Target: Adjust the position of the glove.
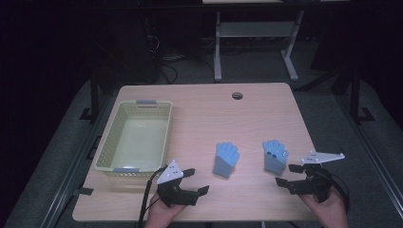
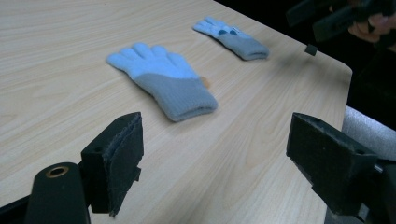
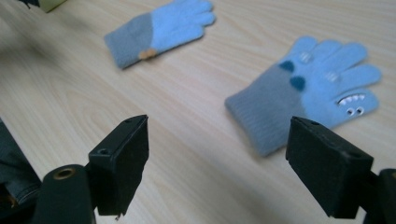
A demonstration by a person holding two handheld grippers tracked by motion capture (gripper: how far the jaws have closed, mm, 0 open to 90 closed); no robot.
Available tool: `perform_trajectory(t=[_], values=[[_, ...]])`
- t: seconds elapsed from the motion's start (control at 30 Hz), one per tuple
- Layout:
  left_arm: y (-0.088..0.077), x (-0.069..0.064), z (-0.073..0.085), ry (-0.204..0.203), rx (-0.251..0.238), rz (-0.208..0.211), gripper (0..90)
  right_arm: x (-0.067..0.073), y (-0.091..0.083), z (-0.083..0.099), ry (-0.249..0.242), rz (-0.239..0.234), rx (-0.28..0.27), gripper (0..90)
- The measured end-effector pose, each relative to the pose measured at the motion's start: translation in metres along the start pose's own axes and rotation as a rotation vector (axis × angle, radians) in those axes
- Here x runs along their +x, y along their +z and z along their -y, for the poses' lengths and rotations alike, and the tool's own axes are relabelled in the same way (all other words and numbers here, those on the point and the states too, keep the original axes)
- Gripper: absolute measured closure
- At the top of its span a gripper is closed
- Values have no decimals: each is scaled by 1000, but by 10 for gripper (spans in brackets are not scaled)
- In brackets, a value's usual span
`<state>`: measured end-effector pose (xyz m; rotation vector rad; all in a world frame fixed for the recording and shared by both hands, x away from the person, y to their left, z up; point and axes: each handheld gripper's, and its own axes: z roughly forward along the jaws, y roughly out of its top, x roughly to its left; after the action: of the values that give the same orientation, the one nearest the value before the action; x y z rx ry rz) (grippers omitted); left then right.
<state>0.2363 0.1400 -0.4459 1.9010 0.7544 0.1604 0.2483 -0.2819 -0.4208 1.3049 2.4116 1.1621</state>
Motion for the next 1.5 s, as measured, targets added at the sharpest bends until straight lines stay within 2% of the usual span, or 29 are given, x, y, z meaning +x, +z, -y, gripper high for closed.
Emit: perform_trajectory(t=[0.17, 0.23, 0.43, 0.47, 0.57, 0.6, 0.73, 0.9, 1.13, 1.2, 1.27, 1.33, 1.5], values=[[-1, 0, -1, 1, 0, -6, 186, -4, -1, -17, -8, -2, -9, 207], [-2, 1, -1, 0, -4, -6, 186, -5, 0, -31, -23, -4, 12, 217], [-1, 0, -3, 12, -2, -6, 186, -7, 6, -48, -30, -4, 45, 221], [0, -1, -2, 23, 5, -17, 186, -8, 9, -52, -28, 3, 60, 230], [0, -1, -1, 32, 9, -22, 187, -12, 11, -55, -27, 7, 70, 240], [0, 0, -1, 34, 11, -23, 188, -16, 14, -58, -13, 7, 89, 241], [-1, 1, -3, 30, -4, -26, 187, -21, 16, -62, -5, 21, 97, 244], [0, 2, -3, 32, 1, -21, 187, -27, 19, -70, -1, 35, 109, 263], [3, 0, -2, 23, -2, -8, 187, -34, 32, -80, 0, 63, 157, 294], [3, 1, -2, 22, 1, -7, 188, -37, 40, -83, -1, 74, 191, 308], [2, 1, -2, 22, -3, -9, 188, -40, 45, -84, 3, 73, 208, 319], [2, 1, -3, 22, -4, -11, 188, -42, 49, -83, 21, 92, 236, 330], [3, 1, -1, 17, -2, -6, 187, -45, 53, -80, 32, 111, 253, 367]])
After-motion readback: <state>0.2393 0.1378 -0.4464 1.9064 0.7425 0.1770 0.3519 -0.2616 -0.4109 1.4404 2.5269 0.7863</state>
